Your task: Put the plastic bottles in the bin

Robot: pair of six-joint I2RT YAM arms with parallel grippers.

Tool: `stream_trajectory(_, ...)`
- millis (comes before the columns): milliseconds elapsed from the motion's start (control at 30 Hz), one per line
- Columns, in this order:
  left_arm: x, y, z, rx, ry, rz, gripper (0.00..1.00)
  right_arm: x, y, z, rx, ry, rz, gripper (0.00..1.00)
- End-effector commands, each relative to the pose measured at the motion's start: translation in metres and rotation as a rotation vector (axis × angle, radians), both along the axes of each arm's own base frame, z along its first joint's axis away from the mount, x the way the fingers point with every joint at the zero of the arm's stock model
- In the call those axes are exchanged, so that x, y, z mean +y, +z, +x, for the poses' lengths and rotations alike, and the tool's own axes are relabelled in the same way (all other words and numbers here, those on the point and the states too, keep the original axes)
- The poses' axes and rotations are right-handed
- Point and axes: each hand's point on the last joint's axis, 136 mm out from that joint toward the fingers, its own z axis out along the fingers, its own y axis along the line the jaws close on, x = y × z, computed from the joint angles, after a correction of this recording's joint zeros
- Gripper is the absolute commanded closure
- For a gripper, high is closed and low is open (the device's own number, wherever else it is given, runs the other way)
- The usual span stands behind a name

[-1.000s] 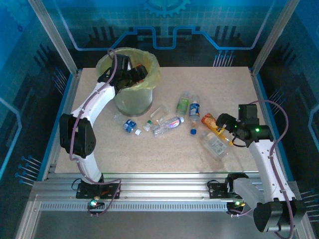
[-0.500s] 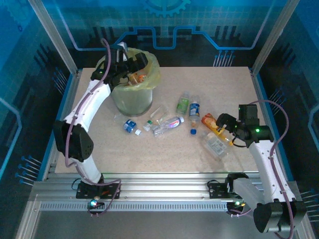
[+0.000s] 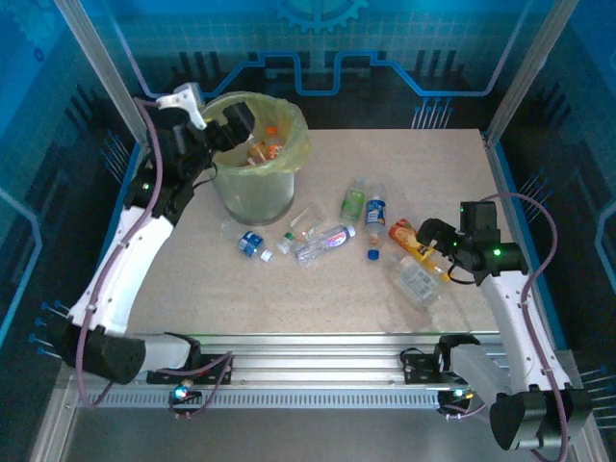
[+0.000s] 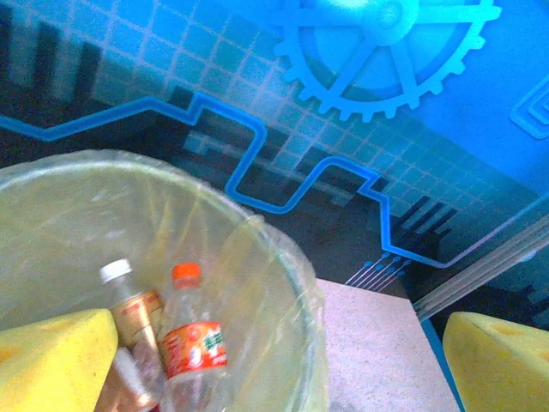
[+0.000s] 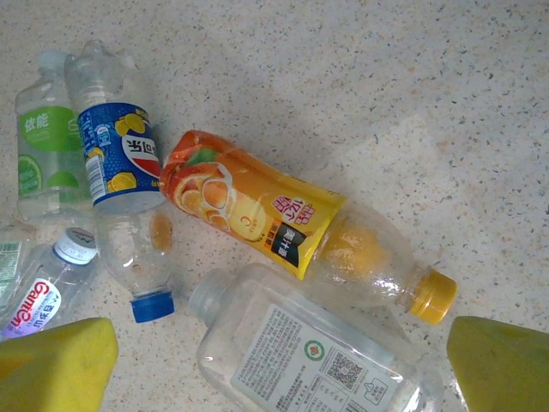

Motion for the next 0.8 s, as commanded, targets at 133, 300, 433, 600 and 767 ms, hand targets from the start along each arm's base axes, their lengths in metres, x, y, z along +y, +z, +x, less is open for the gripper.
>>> stream_trajectory(133, 0.032, -0.051, -0.05, 0.066, 0.128, -0.023, 0.01, 0.004, -0.005, 0.003, -0.001, 0.014, 0.0, 0.0)
stream_trajectory(300, 0.043, -0.099, -0.087, 0.161, 0.155, -0.023, 0.01, 0.005, -0.007, 0.008, 0.006, 0.021, -0.004, 0.0)
stream_trajectory(433, 0.057, -0.148, -0.108, 0.275, 0.226, -0.042, 0.01, 0.007, -0.01, 0.013, 0.01, 0.025, 0.004, 0.0)
stream_trajectory(600, 0.062, -0.204, -0.12, 0.402, 0.286, -0.157, 0.01, 0.011, -0.015, 0.015, 0.027, 0.037, 0.005, 0.0)
stream_trajectory(767, 0.057, -0.248, -0.114, 0.467, 0.268, -0.233, 0.01, 0.012, -0.003, 0.022, 0.014, 0.048, -0.005, 0.0)
